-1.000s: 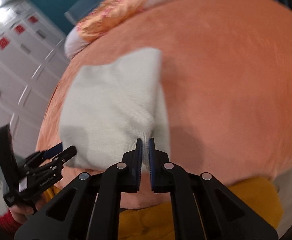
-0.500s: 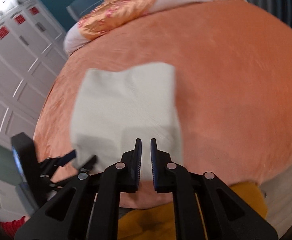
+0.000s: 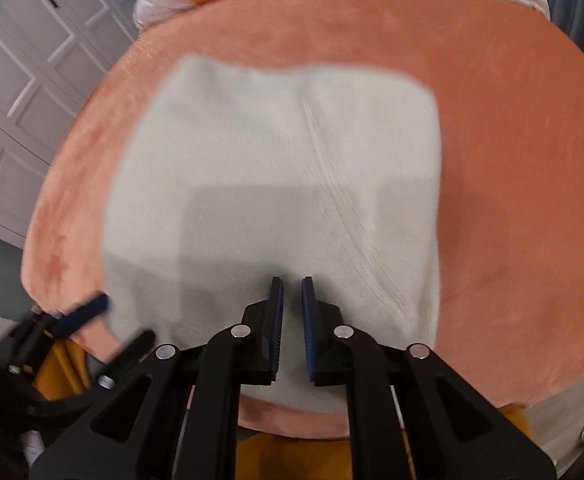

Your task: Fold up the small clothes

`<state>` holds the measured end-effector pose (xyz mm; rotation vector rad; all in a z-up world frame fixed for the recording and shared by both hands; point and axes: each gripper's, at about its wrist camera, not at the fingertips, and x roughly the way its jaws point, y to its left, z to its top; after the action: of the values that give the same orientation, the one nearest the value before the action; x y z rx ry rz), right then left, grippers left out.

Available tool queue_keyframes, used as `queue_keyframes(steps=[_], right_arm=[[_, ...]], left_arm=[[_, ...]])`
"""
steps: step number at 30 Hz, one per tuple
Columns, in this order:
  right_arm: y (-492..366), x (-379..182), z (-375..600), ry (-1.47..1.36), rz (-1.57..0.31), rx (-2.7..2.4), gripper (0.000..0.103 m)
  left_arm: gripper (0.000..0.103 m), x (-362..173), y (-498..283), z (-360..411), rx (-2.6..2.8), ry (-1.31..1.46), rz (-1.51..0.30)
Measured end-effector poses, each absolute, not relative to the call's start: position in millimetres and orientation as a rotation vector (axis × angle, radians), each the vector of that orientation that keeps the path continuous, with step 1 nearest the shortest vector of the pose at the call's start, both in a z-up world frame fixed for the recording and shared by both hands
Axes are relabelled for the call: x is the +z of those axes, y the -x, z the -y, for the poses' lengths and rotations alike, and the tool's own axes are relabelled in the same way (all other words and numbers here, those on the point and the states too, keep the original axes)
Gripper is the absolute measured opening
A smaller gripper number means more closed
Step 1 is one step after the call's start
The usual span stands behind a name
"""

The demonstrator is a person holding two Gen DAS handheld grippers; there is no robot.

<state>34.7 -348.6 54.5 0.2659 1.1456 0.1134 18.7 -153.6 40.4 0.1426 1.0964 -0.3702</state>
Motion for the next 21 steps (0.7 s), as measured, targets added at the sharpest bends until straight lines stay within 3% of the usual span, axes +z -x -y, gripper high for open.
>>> queue_keyframes(steps=[5,10,13,18,21], right_arm=[[-70.8,89.7,310.4,-0.214,-1.095,0.23,0.01],[-110.1,37.5,264.6,-0.115,-1.208,0.272,0.009],[-115.9,42.7,272.7,-0.176,-1.217,0.266,0.009],[-62.1,83.9,319.7,-0.306,-1.11,0.226,0.009],[-31.0,65.9,349.2,-0.326,-1.152,0.09,0.009]], left_arm=[[0.056,52.1,-20.2,130.8,-0.343,-0.056,-1.091],[0.057,50.2,-24.6,111.1,-0.288,-0.032,-1.106],[0.057,53.2,-29.1,100.7,-0.276,0.014,-1.116],[0.057,67.7,-33.4,107.6,-0.309,0.024,-1.081],[0.057,67.9,-34.6,129.0,-0.347,0.008,-1.077]])
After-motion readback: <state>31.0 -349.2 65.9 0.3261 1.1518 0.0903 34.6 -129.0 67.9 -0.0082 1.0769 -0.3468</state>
